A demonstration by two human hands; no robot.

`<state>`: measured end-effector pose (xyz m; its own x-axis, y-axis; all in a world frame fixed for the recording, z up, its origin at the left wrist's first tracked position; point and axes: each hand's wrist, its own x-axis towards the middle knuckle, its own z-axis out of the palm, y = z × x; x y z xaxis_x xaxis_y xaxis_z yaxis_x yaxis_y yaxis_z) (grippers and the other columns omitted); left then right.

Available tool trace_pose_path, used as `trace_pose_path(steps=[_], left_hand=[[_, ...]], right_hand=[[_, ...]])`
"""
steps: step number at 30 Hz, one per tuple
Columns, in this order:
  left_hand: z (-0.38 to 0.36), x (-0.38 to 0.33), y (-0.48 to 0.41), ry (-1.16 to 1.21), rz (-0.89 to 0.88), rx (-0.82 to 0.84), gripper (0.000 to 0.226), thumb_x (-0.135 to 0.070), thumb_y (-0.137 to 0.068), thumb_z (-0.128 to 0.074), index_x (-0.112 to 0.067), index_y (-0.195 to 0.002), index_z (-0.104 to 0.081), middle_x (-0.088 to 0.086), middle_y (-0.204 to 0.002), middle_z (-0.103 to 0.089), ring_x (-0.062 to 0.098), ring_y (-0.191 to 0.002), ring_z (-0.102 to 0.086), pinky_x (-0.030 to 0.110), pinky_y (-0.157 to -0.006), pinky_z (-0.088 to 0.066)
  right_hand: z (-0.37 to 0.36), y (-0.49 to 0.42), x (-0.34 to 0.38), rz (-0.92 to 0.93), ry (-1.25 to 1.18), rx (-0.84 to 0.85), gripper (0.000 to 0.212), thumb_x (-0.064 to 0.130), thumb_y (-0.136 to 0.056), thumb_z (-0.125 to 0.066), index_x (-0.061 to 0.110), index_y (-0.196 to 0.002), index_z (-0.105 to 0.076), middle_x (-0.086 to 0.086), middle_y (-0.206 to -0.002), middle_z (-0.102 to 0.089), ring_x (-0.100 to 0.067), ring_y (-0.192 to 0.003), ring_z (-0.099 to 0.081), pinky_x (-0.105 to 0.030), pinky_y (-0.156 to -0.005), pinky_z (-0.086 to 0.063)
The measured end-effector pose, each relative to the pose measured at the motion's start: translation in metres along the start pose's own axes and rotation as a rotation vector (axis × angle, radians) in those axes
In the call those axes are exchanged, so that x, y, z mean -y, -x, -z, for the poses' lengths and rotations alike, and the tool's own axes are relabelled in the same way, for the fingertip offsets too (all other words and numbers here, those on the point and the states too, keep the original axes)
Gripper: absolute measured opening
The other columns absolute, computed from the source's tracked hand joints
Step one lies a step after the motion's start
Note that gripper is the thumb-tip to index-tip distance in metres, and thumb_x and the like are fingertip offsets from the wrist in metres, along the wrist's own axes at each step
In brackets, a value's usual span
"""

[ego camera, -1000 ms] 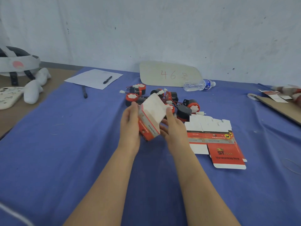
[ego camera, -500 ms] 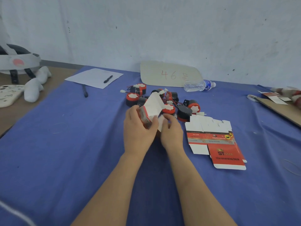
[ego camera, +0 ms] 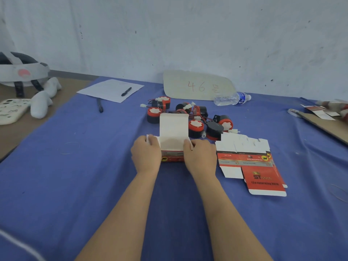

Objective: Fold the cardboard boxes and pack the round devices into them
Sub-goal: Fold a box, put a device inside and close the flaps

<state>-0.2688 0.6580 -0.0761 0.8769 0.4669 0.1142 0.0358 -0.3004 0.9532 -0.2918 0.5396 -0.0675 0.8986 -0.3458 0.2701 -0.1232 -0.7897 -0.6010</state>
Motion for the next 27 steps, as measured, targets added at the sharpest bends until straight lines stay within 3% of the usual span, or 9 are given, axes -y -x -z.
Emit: trace_pose_path(steps=[1,3,5,8,12,16,18,23,27], left_hand=[[0.002,0.000,-0.001,0.028,0.044,0.033,0.017,-0.016,-0.099,-0.044,-0.008,-0.105,-0.057,-0.002,-0.088,-0.055,0.022,-0.088,-0.053,0.028,-0.067,-0.041],[0.005,-0.001,-0.001,0.029,0.072,0.107,0.042,-0.009,-0.097,-0.045,-0.009,-0.139,-0.040,0.001,-0.108,-0.058,0.021,-0.105,-0.054,0.030,-0.083,-0.042],[0.003,0.001,0.001,-0.107,-0.036,0.174,0.036,-0.006,-0.096,-0.043,-0.010,-0.131,-0.051,0.005,-0.123,-0.059,0.023,-0.110,-0.055,0.031,-0.085,-0.044],[0.003,-0.001,0.003,-0.284,-0.117,0.279,0.023,-0.007,-0.094,-0.040,-0.012,-0.094,-0.062,0.008,-0.107,-0.065,0.021,-0.085,-0.055,0.030,-0.062,-0.042],[0.010,-0.025,-0.022,-0.282,-0.102,0.328,0.032,-0.006,-0.094,-0.040,-0.013,-0.116,-0.062,0.003,-0.124,-0.059,0.023,-0.109,-0.055,0.032,-0.084,-0.045],[0.001,-0.074,-0.073,0.048,-0.085,0.164,0.024,-0.013,-0.097,-0.037,-0.011,-0.102,-0.060,0.005,-0.098,-0.060,0.019,-0.080,-0.053,0.024,-0.059,-0.038],[-0.011,-0.090,-0.101,0.078,-0.089,0.117,0.031,-0.017,-0.096,-0.039,-0.001,-0.115,-0.058,0.018,-0.112,-0.059,0.028,-0.096,-0.057,0.025,-0.058,-0.039],[-0.056,-0.091,-0.161,-0.014,-0.030,0.213,0.045,-0.020,-0.095,-0.046,-0.008,-0.138,-0.043,0.015,-0.138,-0.049,0.032,-0.114,-0.056,0.039,-0.088,-0.048],[-0.085,-0.072,-0.197,-0.220,-0.043,0.306,0.048,-0.005,-0.094,-0.040,0.000,-0.142,-0.040,0.022,-0.142,-0.046,0.039,-0.124,-0.049,0.044,-0.096,-0.045]], right_hand=[[0.002,0.000,0.000,-0.008,0.015,0.033,0.037,0.032,-0.099,-0.037,0.008,-0.093,-0.064,-0.010,-0.097,-0.063,-0.024,-0.092,-0.053,-0.038,-0.077,-0.048],[0.006,-0.002,0.000,-0.038,-0.044,0.065,0.027,0.024,-0.098,-0.040,0.008,-0.095,-0.061,-0.008,-0.090,-0.063,-0.023,-0.082,-0.056,-0.037,-0.069,-0.048],[0.009,-0.002,0.001,-0.050,-0.034,0.060,0.020,0.018,-0.096,-0.042,0.012,-0.110,-0.055,-0.005,-0.093,-0.059,-0.020,-0.079,-0.052,-0.032,-0.066,-0.044],[0.016,0.000,-0.001,-0.049,0.042,0.102,0.026,0.017,-0.094,-0.043,0.018,-0.119,-0.050,-0.004,-0.096,-0.057,-0.021,-0.079,-0.049,-0.031,-0.066,-0.040],[0.033,-0.020,0.009,-0.092,0.067,0.174,0.036,0.024,-0.093,-0.048,0.012,-0.126,-0.051,-0.012,-0.124,-0.057,-0.030,-0.110,-0.052,-0.036,-0.089,-0.045],[0.051,-0.080,0.056,0.026,-0.097,-0.131,0.038,0.030,-0.096,-0.046,0.010,-0.128,-0.051,-0.012,-0.129,-0.055,-0.030,-0.120,-0.047,-0.037,-0.098,-0.041],[0.049,-0.118,0.085,0.093,-0.219,-0.151,0.036,0.021,-0.096,-0.044,0.013,-0.131,-0.050,-0.008,-0.129,-0.054,-0.023,-0.112,-0.050,-0.029,-0.082,-0.039],[-0.012,-0.200,0.126,0.113,-0.082,0.214,0.033,0.010,-0.093,-0.043,0.010,-0.124,-0.053,-0.015,-0.124,-0.054,-0.033,-0.111,-0.051,-0.036,-0.090,-0.044],[-0.063,-0.238,0.123,0.027,-0.029,0.361,0.013,0.004,-0.091,-0.040,0.006,-0.080,-0.048,-0.011,-0.082,-0.047,-0.026,-0.083,-0.038,-0.029,-0.065,-0.033]])
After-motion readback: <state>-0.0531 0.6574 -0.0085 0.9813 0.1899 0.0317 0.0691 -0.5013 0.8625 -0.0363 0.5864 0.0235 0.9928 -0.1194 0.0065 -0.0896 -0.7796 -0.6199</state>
